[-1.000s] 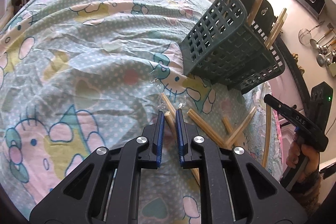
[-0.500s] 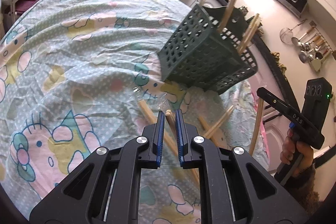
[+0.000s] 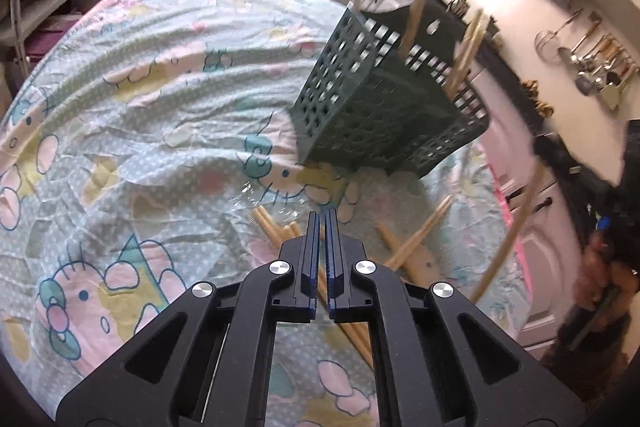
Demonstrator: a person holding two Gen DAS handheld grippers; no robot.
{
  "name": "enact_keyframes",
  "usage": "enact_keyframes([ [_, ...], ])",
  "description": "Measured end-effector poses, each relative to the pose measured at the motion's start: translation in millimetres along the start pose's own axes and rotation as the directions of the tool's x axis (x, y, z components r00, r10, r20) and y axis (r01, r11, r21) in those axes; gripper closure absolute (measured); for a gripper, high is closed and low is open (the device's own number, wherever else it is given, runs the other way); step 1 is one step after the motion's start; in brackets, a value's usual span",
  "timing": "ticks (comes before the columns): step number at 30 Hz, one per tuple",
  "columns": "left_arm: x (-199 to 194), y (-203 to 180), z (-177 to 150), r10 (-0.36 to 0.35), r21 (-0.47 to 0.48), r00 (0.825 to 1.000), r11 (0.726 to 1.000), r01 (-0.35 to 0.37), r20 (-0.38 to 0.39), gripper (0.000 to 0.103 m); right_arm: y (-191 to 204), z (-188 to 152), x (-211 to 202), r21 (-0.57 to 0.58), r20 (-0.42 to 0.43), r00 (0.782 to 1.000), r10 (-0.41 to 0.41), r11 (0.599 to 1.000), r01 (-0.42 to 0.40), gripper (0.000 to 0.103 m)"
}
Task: Organize utensils
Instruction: 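Lift both held chopsticks and carry them over the green caddy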
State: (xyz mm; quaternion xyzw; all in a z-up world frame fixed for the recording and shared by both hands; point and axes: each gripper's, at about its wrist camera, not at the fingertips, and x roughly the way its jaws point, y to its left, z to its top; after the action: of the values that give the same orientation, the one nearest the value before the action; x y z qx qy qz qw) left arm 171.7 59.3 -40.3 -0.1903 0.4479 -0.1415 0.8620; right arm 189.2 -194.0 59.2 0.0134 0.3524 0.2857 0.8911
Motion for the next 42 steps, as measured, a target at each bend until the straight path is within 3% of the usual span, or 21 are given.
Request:
enact_keyframes([
  [5,23.6,0.5,2.0,0.048,0.025,0.997,0.999,-0.047,-0.052,0.086,7.3,6.6,-12.1,-0.014,0.037,0.999,0.011,1.000,-0.010,0.097],
  [8,32.9,-2.1,3.3,0.075,0.045,0.995,0.996,-0.072,-0.067,0.083,12.5,12.8,-21.1,-0.024,0.063,0.998,0.021,1.000,-0.020,0.097],
  [22,50.4,-1.1,15.4,0.135,0.053,0.987,0.990,-0.130,-0.091,0.084,29.9,40.5,-47.6,-0.067,0.159,0.985,0.059,0.997,-0.048,0.097],
  [25,54.6,-0.4,16.2,0.140,0.058,0.985,0.989,-0.135,-0.104,0.094,32.1,44.1,-48.8,-0.066,0.171,0.983,0.063,0.996,-0.053,0.097],
  [32,41.7,-4.2,19.1,0.078,0.038,0.994,0.996,-0.076,-0.074,0.099,35.6,54.7,-54.8,-0.069,0.202,0.977,0.068,0.996,-0.055,0.097],
  [37,8.3,-25.2,31.5,0.007,0.064,1.000,0.998,-0.007,0.001,0.099,35.5,62.2,-60.0,-0.071,0.226,0.972,0.063,0.996,-0.048,0.097],
  [42,-25.0,-55.5,45.5,-0.067,0.114,0.995,0.992,0.058,0.077,0.099,36.4,69.2,-65.7,-0.079,0.251,0.966,0.054,0.996,-0.035,0.097],
])
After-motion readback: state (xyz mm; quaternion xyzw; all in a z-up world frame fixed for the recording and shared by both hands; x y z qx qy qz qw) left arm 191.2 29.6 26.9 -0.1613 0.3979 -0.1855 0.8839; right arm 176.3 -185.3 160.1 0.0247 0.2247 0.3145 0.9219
